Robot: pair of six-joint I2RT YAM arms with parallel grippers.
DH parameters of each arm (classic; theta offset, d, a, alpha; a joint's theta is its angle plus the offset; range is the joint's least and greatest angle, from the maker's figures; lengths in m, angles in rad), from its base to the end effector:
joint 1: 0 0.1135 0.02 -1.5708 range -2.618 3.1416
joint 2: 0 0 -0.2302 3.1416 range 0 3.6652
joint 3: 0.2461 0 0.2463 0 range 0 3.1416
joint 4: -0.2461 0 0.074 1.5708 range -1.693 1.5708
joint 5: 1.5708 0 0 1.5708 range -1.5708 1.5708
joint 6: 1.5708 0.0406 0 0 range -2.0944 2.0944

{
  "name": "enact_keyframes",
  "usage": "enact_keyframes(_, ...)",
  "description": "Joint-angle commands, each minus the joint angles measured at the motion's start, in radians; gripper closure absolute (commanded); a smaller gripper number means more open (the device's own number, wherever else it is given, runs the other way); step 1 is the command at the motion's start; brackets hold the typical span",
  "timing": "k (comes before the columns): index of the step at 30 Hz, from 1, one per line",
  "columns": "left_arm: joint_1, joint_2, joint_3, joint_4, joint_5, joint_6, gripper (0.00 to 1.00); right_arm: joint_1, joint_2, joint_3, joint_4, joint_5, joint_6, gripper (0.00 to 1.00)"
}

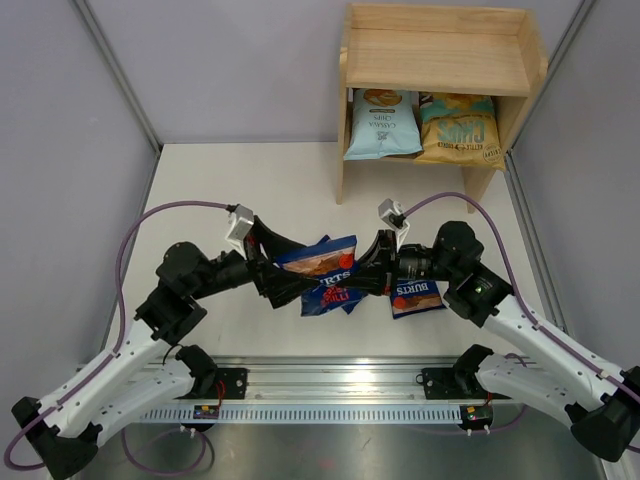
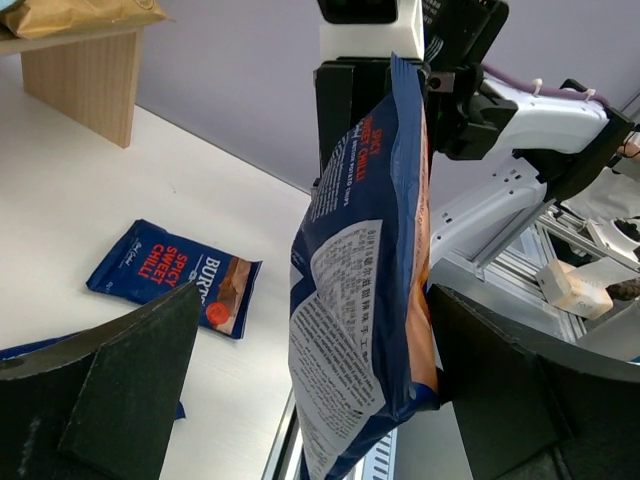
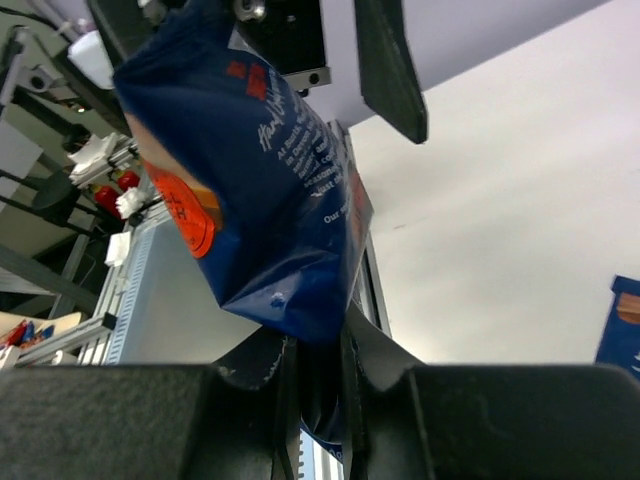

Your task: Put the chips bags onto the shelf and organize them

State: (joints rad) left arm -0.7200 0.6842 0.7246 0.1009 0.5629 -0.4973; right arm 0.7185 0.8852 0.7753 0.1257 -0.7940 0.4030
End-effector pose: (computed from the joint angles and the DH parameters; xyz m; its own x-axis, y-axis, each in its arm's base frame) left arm 0.1249 -0.1384 0.3439 -0.3625 -0.2187 -0.9060 0.8897 0.2083 -0.4062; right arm 0.1471 0.1671 0.3267 -0.3806 0.0324 -0.9242 -0.9229 0.0496 0.3818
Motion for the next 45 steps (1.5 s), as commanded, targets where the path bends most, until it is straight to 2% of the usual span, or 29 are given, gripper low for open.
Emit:
enact_keyframes(1,-0.004,0.003,-0.011,0.042,0.043,0.013,0.01,0.006,0.014,0.082,-0.084,0.113,-0.043,0.83)
enact_keyframes(4,-0.002,-0.002,-0.011,0.03,0.025,0.026,0.03,0.006,0.029,0.099,-0.115,0.167,-0.026,0.82)
enact_keyframes(5,-0.004,-0.002,-0.013,0.029,0.023,0.032,0.1,0.004,0.032,0.102,-0.115,0.144,-0.023,0.81)
enact_keyframes(6,-0.004,0.003,-0.011,0.028,0.02,0.032,0.28,0.006,0.029,0.098,-0.079,0.112,-0.015,0.8)
enact_keyframes(9,-0.004,0.017,-0.002,0.008,-0.003,0.039,0.59,0.004,0.018,0.084,-0.031,0.061,0.014,0.78)
enact_keyframes(13,-0.004,0.02,0.002,0.003,-0.04,0.032,0.78,0.006,-0.006,0.088,-0.054,0.079,-0.001,0.76)
enact_keyframes(16,-0.002,0.014,0.012,0.0,-0.113,0.008,0.9,0.006,-0.023,0.094,-0.08,0.107,-0.012,0.67)
enact_keyframes(17,-0.002,0.008,0.015,0.0,-0.151,-0.012,0.92,0.004,-0.034,0.094,-0.095,0.142,-0.013,0.57)
enact_keyframes(18,-0.004,0.008,0.019,0.012,-0.164,-0.026,0.96,0.006,-0.04,0.093,-0.103,0.165,-0.012,0.52)
enact_keyframes(20,-0.002,-0.003,0.024,0.029,-0.198,-0.072,0.98,0.004,-0.057,0.09,-0.121,0.237,-0.015,0.4)
enact_keyframes(21,-0.004,-0.005,0.024,0.042,-0.207,-0.087,1.0,0.006,-0.064,0.088,-0.153,0.257,-0.016,0.24)
enact_keyframes(22,-0.004,-0.008,0.027,0.063,-0.218,-0.118,1.0,0.006,-0.075,0.088,-0.161,0.297,-0.02,0.02)
enact_keyframes(24,-0.002,-0.017,0.032,0.091,-0.25,-0.15,1.0,0.006,-0.091,0.088,-0.198,0.361,-0.013,0.01)
enact_keyframes(28,-0.002,-0.034,0.053,0.094,-0.36,-0.231,1.0,0.006,-0.147,0.081,-0.281,0.637,0.017,0.01)
enact_keyframes(30,-0.002,-0.038,0.059,0.108,-0.422,-0.262,1.0,0.006,-0.166,0.047,-0.279,0.671,0.036,0.01)
enact_keyframes(33,-0.002,-0.025,0.076,0.141,-0.48,-0.336,1.0,0.006,-0.218,-0.063,-0.146,0.613,0.036,0.01)
enact_keyframes(34,-0.004,-0.018,0.081,0.154,-0.504,-0.381,1.0,0.006,-0.253,-0.097,-0.029,0.572,0.04,0.01)
enact_keyframes(37,-0.002,0.004,0.081,0.232,-0.529,-0.487,1.0,0.006,-0.299,-0.218,0.135,0.504,0.078,0.01)
enact_keyframes(40,-0.004,0.055,0.087,0.321,-0.526,-0.585,1.0,0.006,-0.279,-0.257,0.277,0.429,0.111,0.01)
enact_keyframes(45,-0.004,0.173,0.116,0.52,-0.411,-0.739,1.0,0.007,-0.194,-0.252,0.501,0.372,0.18,0.01)
